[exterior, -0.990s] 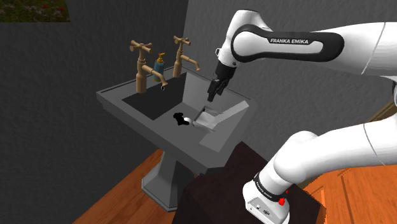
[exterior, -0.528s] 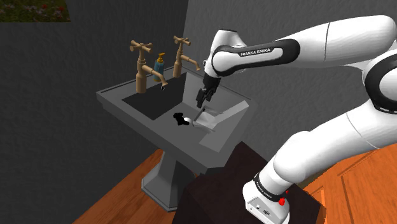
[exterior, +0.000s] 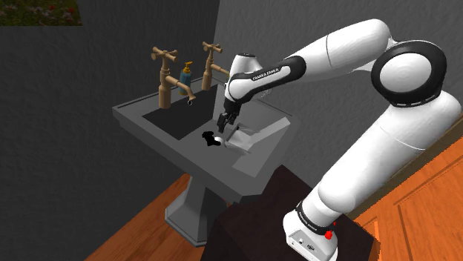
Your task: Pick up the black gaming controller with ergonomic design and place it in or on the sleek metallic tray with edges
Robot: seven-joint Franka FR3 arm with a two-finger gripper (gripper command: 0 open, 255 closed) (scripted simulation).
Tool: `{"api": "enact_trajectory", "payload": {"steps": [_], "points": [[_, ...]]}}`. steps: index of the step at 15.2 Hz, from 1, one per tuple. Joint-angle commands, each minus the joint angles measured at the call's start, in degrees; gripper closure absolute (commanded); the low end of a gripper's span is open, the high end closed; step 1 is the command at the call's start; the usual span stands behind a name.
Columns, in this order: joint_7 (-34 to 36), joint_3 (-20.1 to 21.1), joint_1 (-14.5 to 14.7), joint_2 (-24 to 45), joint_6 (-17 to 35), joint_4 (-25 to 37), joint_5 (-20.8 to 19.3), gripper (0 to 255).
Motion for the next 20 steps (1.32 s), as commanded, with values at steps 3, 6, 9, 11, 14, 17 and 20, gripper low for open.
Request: {"api": "enact_trajectory", "payload": {"steps": [3,6,9,11,14,17,20], "points": [[0.02,-0.38,-0.33,9.65,4.67,4.78,-1.69,0],[0.18,-0.81,-0.32,16.44,7.28,8.77,-2.90,0],[0.28,-1.32,-0.22,23.22,9.23,13.41,-3.99,0],[0.33,-1.42,-0.17,24.26,9.96,13.71,-4.11,0],[0.46,-1.54,-0.09,26.11,11.81,13.71,-4.31,0],[0.63,-1.71,0.01,28.40,13.94,13.87,-4.55,0],[0.63,-1.71,0.01,28.40,13.94,13.87,-4.54,0]]}}
